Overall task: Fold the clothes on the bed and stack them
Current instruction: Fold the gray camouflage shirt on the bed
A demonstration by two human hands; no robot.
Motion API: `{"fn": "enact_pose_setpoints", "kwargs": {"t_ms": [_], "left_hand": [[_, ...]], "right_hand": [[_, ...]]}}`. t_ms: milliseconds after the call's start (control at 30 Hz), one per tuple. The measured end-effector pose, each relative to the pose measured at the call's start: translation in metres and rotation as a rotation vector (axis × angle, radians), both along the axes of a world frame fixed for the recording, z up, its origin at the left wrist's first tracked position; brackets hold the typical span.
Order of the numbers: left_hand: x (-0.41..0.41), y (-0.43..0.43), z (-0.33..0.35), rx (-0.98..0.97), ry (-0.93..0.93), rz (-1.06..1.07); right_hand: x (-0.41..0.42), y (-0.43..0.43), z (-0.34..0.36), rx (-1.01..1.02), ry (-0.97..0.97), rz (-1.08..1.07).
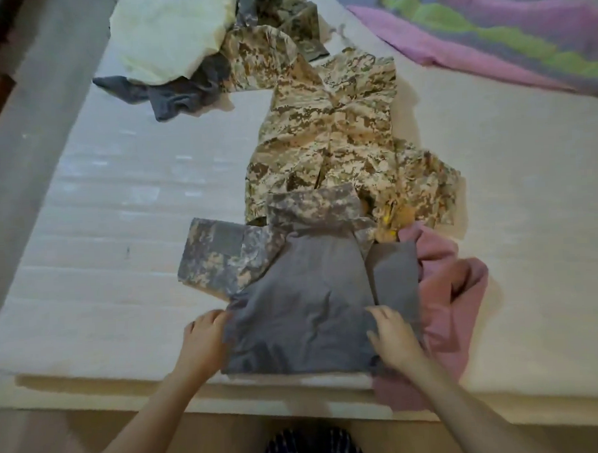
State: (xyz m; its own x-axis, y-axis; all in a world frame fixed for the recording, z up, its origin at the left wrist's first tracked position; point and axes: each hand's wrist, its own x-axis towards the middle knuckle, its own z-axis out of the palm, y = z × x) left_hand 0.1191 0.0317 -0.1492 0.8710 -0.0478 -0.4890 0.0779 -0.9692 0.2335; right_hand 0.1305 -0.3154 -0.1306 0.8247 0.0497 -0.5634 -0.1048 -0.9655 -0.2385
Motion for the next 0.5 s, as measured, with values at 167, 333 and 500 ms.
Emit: {"fn": "enact_pose_setpoints", "kwargs": {"t_ms": [167, 333, 500], "left_hand": [[0.097, -0.013, -0.011, -0.016, -0.166, 0.019], [0.165, -0.045, -0.031, -0.042, -0.145, -0.121], [0.179, -0.056, -0.059, -0.021, -0.058, -0.135]], "right_hand": [[0.104, 0.025, 0.01, -0.013, -0.477, 0.005], [0.196, 0.049, 0.014, -0.115, -0.505, 0.318], [0.21, 0.048, 0.006, -0.216, -0.38, 0.462]]}}
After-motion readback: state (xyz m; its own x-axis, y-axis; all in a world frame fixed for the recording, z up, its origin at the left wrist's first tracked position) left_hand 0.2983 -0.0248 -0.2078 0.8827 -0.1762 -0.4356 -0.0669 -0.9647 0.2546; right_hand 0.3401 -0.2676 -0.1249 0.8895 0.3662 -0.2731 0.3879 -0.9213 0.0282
